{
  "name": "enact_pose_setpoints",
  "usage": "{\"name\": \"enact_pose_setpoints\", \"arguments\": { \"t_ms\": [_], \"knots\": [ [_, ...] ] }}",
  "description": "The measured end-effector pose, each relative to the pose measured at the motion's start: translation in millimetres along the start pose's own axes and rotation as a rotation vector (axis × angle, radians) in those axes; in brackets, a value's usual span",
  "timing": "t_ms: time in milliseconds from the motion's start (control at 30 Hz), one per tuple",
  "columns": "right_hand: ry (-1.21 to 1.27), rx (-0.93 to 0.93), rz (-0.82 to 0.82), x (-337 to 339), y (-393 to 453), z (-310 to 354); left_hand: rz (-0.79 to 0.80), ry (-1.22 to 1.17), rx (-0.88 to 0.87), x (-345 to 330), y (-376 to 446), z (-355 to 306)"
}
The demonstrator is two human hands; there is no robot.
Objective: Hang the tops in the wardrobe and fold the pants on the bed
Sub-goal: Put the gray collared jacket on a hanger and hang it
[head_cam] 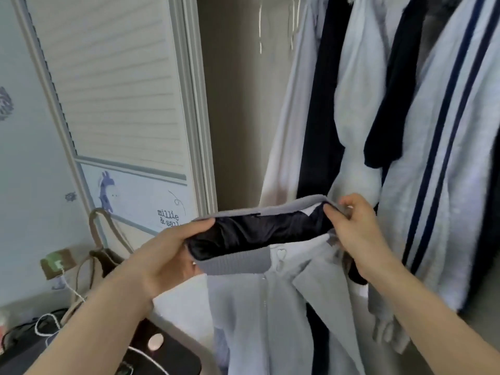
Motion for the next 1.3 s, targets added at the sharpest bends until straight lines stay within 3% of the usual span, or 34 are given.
{"name": "enact_pose_setpoints", "arguments": {
  "t_ms": [67,133,200,367,633,733,900,1033,1200,1300],
  "knots": [
    [-0.178,0.205,-0.078,-16.4,0.3,12.2,-0.088,0.225,-0.094,10.5,9.4,-27.6],
    [-0.282,0.283,-0.080,-25.1,0.6,18.8,-0.265,0.399,-0.251,18.1,20.2,-51.5],
    [-0.370,0.316,-0.091,-33.2,1.9,25.2,-0.331,0.409,-0.356,22.1,31.9,-71.6],
    [-0.584,0.343,-0.025,-55.0,-1.7,37.9,-0.300,0.238,-0.348,17.7,62.0,-106.8],
    [-0.978,0.334,0.181,-83.1,-3.2,78.6,-0.242,0.214,-0.366,-3.7,106.9,-136.9],
    [-0.903,0.475,0.085,-88.5,11.5,130.6,-0.238,0.160,-0.381,-12.2,123.1,-143.2],
    [-0.679,0.822,-0.213,-91.6,68.1,241.5,-0.222,0.186,-0.368,-24.6,145.9,-151.5],
    [-0.729,0.981,-0.433,-94.5,115.4,315.5,-0.242,0.217,-0.412,-33.8,165.9,-161.7],
    [-0.920,0.986,-0.620,-98.8,165.4,375.2,-0.238,0.286,-0.458,-34.9,179.1,-167.3],
    [-0.972,0.734,-0.615,-97.6,210.4,394.9,-0.247,0.294,-0.470,-32.4,185.5,-167.6]
  ]
}}
Point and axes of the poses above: each hand's wrist, its own y-axis towards the middle knuckle, its own x-axis out of the back of the hand, z = x × y, the point moved 4 cm from there along y, towards the middle knuckle, and after that the axes turned 10 degrees about -x, right-handed, at the moved point
